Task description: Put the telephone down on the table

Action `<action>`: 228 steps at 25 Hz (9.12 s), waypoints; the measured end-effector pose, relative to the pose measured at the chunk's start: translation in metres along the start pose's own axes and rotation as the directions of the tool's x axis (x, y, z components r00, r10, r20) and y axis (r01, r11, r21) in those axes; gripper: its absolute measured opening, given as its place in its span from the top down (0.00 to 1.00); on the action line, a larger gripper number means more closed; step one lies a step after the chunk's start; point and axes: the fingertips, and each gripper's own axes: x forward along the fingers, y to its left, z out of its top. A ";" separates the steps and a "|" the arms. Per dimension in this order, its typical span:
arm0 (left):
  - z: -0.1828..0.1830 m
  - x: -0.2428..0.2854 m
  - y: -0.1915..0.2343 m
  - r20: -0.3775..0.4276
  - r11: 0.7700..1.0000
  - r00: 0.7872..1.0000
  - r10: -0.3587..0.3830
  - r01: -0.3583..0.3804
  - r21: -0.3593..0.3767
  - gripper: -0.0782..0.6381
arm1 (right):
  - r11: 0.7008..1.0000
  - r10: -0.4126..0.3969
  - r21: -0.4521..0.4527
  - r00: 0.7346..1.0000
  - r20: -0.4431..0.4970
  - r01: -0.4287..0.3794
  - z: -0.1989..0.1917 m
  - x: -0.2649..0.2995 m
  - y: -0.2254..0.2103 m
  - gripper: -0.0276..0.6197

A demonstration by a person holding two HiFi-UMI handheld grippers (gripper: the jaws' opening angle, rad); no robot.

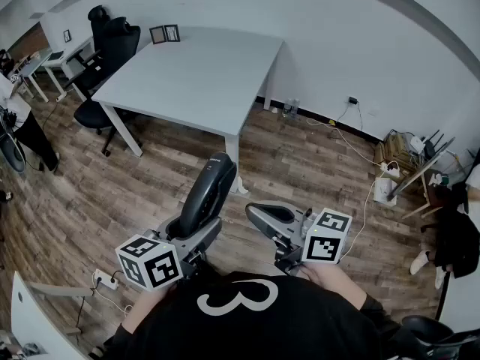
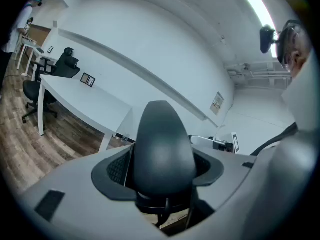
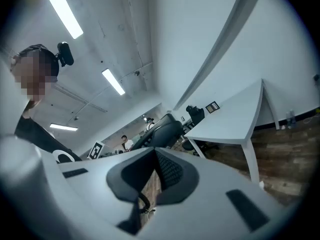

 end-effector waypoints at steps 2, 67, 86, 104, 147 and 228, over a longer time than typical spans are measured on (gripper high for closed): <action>0.000 0.002 -0.004 -0.002 1.000 1.000 -0.005 0.005 -0.005 0.49 | 1.000 -0.002 -0.003 1.000 -0.001 0.002 0.001 -0.003 0.000 0.94; 0.202 0.187 0.213 -0.102 0.992 0.987 -0.124 0.125 -0.006 0.49 | 0.977 -0.202 0.081 0.977 0.065 0.197 0.135 0.180 -0.227 0.94; 0.224 0.286 0.247 -0.150 1.000 0.989 -0.005 0.002 -0.023 0.49 | 0.976 -0.147 0.169 0.989 0.022 0.141 0.184 0.182 -0.337 0.94; 0.231 0.349 0.284 -0.164 0.992 0.980 0.111 -0.118 -0.035 0.49 | 0.974 -0.088 0.206 0.995 -0.057 0.097 0.205 0.191 -0.408 0.94; 0.169 0.460 0.396 -0.308 0.946 0.894 0.324 -0.308 0.100 0.49 | 0.930 -0.137 0.323 0.982 -0.129 0.172 0.200 0.180 -0.515 0.94; 0.227 0.216 0.224 -0.104 0.959 0.979 -0.176 0.194 0.208 0.87 | 0.979 -0.184 0.095 0.981 0.052 0.179 0.141 0.202 -0.269 0.94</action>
